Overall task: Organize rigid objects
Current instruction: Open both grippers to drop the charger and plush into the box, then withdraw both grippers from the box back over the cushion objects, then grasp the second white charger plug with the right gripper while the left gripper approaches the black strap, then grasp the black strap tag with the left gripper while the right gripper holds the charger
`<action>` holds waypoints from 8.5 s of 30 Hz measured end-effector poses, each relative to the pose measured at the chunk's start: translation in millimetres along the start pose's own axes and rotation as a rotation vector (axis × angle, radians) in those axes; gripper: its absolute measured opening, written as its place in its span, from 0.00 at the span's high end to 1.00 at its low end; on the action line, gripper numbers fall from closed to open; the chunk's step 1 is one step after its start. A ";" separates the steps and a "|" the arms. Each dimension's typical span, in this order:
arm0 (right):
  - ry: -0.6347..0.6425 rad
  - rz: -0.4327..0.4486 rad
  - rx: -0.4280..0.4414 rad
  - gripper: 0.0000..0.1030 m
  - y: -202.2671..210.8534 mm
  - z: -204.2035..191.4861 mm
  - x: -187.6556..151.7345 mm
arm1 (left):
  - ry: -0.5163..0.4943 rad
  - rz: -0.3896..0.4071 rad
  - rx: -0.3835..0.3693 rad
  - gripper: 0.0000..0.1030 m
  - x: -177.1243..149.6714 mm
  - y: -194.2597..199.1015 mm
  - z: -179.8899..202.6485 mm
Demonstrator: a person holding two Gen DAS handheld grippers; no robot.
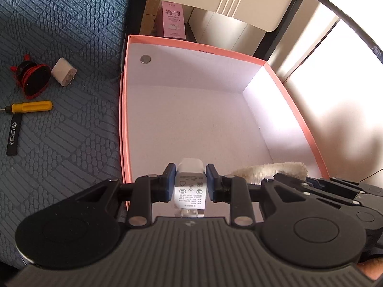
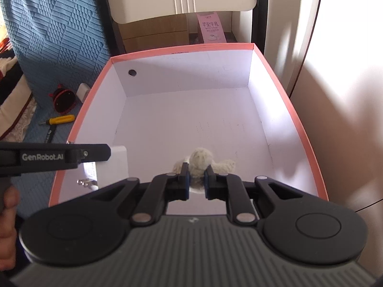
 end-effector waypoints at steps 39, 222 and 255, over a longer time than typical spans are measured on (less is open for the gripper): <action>0.137 0.370 0.180 0.63 123.4 -116.2 51.9 | 0.006 0.497 -0.007 0.65 34.7 205.4 -44.6; 0.357 -0.063 0.315 0.71 -154.9 -297.7 33.8 | 0.646 0.171 0.002 0.86 0.9 34.6 -330.6; 0.406 -0.052 0.360 0.71 -166.8 -307.2 10.7 | 0.700 0.219 -0.127 0.65 22.0 -9.3 -326.2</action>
Point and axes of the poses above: each gripper's, at about its wrist camera, not at the fingertips, and y roughly against the way its jaws point, z to its right, x to its top, the point moved 9 cm from there along -y, roughly the way its jaws point, and after that the axes turned 3 degrees about z, right-handed, at the moved point
